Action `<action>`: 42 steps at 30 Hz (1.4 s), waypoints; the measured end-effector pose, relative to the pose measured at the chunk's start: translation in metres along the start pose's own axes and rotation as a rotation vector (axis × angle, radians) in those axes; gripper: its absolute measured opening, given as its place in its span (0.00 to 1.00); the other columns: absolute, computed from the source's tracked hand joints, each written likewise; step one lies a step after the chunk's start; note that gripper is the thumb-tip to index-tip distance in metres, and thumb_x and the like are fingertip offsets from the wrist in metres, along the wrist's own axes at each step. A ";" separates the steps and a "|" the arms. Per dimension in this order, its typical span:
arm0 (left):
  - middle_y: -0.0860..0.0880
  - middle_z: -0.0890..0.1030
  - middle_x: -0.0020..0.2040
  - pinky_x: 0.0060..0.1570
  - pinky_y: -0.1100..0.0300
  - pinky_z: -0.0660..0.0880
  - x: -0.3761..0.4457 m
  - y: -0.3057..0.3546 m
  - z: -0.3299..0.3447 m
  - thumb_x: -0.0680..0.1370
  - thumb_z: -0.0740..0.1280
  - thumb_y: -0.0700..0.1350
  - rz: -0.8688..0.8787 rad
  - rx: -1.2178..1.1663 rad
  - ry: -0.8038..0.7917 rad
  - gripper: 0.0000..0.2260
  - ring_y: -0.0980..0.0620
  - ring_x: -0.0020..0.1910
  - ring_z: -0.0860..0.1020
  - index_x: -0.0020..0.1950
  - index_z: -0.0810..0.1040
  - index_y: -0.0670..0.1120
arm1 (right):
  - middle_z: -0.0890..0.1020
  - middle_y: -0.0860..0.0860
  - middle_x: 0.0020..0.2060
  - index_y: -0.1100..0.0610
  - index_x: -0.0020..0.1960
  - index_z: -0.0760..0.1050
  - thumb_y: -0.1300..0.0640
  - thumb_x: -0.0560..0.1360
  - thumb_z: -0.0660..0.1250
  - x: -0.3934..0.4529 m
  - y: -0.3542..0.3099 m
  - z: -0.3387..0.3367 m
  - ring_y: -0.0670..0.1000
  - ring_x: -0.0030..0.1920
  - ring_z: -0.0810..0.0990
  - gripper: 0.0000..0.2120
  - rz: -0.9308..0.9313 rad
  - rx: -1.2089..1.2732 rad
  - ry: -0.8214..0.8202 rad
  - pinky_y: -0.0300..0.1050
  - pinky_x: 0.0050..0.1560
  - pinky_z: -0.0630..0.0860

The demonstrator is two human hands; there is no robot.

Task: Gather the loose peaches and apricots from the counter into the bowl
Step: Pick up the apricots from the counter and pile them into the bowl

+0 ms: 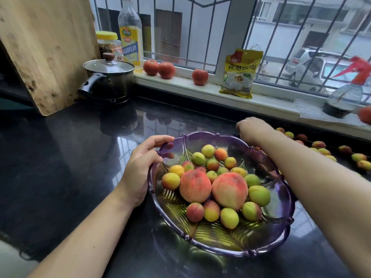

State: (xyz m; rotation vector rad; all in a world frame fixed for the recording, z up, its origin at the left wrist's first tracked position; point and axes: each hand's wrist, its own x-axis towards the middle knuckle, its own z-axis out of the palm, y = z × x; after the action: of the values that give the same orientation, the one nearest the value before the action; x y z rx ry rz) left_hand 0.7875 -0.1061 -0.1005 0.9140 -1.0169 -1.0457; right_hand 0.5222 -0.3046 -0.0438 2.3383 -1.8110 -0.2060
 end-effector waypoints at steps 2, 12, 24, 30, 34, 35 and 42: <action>0.38 0.83 0.58 0.49 0.60 0.81 0.000 0.001 0.000 0.67 0.60 0.39 0.002 0.007 -0.001 0.23 0.46 0.53 0.83 0.60 0.82 0.41 | 0.81 0.55 0.53 0.56 0.62 0.78 0.60 0.77 0.70 0.000 -0.002 0.001 0.56 0.48 0.78 0.14 0.000 -0.012 -0.048 0.47 0.45 0.75; 0.41 0.83 0.57 0.49 0.57 0.81 -0.002 0.004 0.001 0.68 0.60 0.39 -0.013 0.022 -0.006 0.22 0.45 0.52 0.82 0.59 0.82 0.41 | 0.75 0.53 0.62 0.51 0.69 0.77 0.54 0.81 0.67 -0.051 -0.033 -0.074 0.56 0.63 0.74 0.17 -0.120 0.619 0.384 0.54 0.68 0.70; 0.37 0.81 0.63 0.58 0.58 0.79 -0.006 0.007 0.003 0.68 0.59 0.39 0.011 0.069 0.016 0.24 0.43 0.67 0.78 0.62 0.81 0.39 | 0.71 0.36 0.54 0.31 0.56 0.75 0.54 0.74 0.76 -0.199 -0.103 -0.070 0.40 0.55 0.73 0.20 -0.594 0.756 0.032 0.40 0.57 0.72; 0.39 0.82 0.60 0.60 0.51 0.78 -0.005 0.006 0.002 0.67 0.60 0.39 -0.023 0.030 0.009 0.22 0.39 0.64 0.78 0.59 0.83 0.43 | 0.80 0.38 0.52 0.42 0.64 0.76 0.46 0.76 0.73 -0.202 -0.112 -0.062 0.40 0.52 0.76 0.17 -0.596 0.626 0.033 0.37 0.55 0.72; 0.38 0.81 0.62 0.61 0.51 0.78 -0.006 0.008 0.003 0.68 0.60 0.39 -0.013 0.051 0.011 0.23 0.38 0.65 0.78 0.60 0.82 0.42 | 0.75 0.40 0.53 0.41 0.67 0.74 0.40 0.78 0.67 -0.203 -0.118 -0.059 0.41 0.53 0.68 0.18 -0.626 0.514 -0.024 0.41 0.57 0.66; 0.38 0.81 0.62 0.62 0.50 0.78 -0.007 0.008 0.004 0.68 0.60 0.40 -0.009 0.054 0.009 0.22 0.38 0.66 0.78 0.60 0.82 0.42 | 0.74 0.40 0.52 0.41 0.67 0.75 0.38 0.78 0.66 -0.204 -0.120 -0.058 0.41 0.52 0.65 0.18 -0.640 0.484 -0.034 0.41 0.55 0.63; 0.40 0.82 0.61 0.60 0.52 0.79 -0.006 0.007 0.002 0.69 0.60 0.40 -0.019 0.058 0.005 0.22 0.38 0.66 0.78 0.60 0.83 0.43 | 0.73 0.41 0.52 0.39 0.67 0.76 0.35 0.79 0.61 -0.197 -0.117 -0.048 0.47 0.53 0.64 0.20 -0.710 0.290 0.102 0.50 0.59 0.67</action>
State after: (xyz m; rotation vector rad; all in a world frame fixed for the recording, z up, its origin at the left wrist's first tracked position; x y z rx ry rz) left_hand 0.7861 -0.0993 -0.0949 0.9744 -1.0402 -1.0337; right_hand 0.5939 -0.0824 -0.0231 3.0428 -0.9463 0.0970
